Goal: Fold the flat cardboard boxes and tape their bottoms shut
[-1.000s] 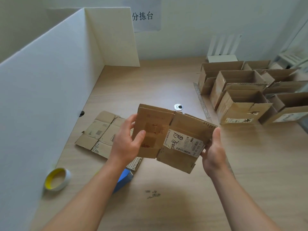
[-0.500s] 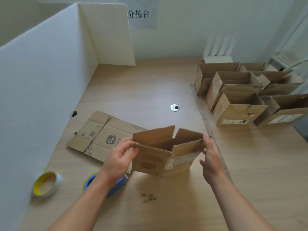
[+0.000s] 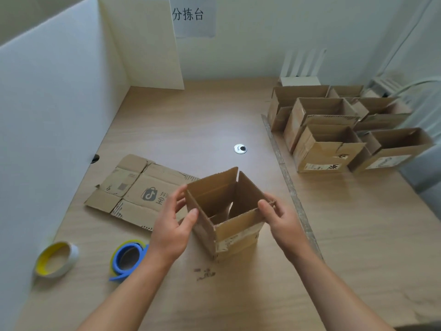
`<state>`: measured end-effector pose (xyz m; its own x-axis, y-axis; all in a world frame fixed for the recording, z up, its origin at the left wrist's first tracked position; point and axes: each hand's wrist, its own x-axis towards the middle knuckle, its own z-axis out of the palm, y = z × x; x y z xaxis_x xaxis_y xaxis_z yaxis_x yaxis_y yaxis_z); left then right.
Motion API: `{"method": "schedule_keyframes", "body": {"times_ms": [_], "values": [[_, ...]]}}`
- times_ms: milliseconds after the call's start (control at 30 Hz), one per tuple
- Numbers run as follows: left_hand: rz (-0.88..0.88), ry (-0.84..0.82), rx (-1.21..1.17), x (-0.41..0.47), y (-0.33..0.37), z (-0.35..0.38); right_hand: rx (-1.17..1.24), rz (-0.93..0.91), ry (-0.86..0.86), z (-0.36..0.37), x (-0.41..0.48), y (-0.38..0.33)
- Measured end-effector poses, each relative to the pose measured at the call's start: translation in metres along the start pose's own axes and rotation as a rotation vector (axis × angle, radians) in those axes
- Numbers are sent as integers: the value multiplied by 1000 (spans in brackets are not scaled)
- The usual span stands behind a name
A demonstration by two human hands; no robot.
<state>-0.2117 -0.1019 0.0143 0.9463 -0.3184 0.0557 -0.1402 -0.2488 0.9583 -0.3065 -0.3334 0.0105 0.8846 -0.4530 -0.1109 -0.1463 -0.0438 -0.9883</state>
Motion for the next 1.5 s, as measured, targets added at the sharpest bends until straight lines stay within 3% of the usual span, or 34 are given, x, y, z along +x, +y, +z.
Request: {"method": "schedule_keyframes", "body": {"times_ms": [167,333,467,667,833,933,1133,1233,1333,1500], "values": [[-52,-64,-163,-19,-9,-7,-134,-76,-25,5,-17,-1],[-105,-277,-90,-16,-6,-8,-346,-153,-139,2,-25,18],[-68,-360,17,-13,-1,-5,-277,-134,-130,2,-29,25],[-154,-251,37,1,-5,3,-307,-167,-65,8,-26,36],[-141,-269,372,-3,-13,9,-476,-212,-247,9,-22,42],[-176,-251,409,-4,-16,11,-622,-206,-323,13,-19,43],[-216,-517,354,0,-21,-5,-438,-92,-246,11,-11,45],[-194,-636,457,1,-22,-8,-356,-57,-210,10,-12,50],[-167,-581,565,3,-26,-2,-346,-45,-171,13,-10,54],[-130,-307,470,5,-30,17,-400,-90,-112,18,-3,53]]}}
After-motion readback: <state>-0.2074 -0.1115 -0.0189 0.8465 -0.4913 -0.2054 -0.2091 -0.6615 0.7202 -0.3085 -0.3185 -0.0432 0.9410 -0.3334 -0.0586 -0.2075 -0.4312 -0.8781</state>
